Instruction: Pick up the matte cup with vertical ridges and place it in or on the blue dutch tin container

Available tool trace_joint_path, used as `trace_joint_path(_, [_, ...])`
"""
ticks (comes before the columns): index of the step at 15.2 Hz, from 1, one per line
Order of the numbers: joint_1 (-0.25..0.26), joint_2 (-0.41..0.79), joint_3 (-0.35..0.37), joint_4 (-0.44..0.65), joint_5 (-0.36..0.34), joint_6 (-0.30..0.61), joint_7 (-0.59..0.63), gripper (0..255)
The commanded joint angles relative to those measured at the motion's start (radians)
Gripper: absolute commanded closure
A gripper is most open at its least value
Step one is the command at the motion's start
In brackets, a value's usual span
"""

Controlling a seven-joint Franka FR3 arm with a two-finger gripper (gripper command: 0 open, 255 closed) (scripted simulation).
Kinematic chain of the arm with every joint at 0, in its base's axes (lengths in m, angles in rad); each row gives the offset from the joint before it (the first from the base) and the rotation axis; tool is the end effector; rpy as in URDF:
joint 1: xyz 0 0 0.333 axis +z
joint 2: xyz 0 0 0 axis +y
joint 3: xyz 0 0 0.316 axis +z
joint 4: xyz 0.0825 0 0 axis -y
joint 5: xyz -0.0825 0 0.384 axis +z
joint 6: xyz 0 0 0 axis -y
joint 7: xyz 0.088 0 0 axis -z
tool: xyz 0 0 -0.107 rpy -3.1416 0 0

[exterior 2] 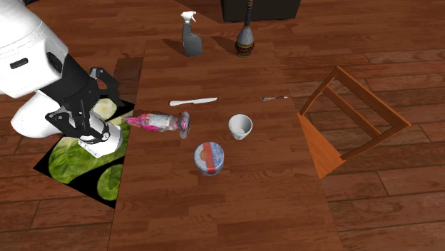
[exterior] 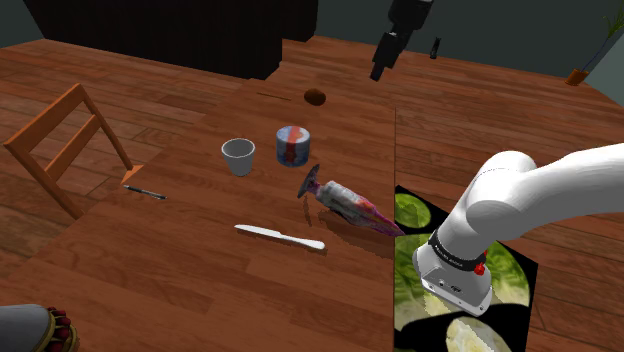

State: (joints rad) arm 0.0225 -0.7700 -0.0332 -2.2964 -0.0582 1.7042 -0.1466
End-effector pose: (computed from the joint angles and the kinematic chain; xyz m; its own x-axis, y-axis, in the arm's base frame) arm 0.3248 -0.0127 0.6269 0.9743 0.1483 0.1695 0.1399 -0.9883 0.0604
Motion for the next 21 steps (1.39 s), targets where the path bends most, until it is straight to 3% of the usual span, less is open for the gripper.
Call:
trace_joint_path(1, [0.000, 0.000, 0.000, 0.000, 0.000, 0.000, 0.000, 0])
trace_joint_path(12, [0.027, 0.250, 0.190, -0.002, 0.035, 0.243, 0.249, 0])
trace_joint_path(21, [0.024, 0.547, 0.334, 0.125, -0.036, 0.388, 0.477, 0])
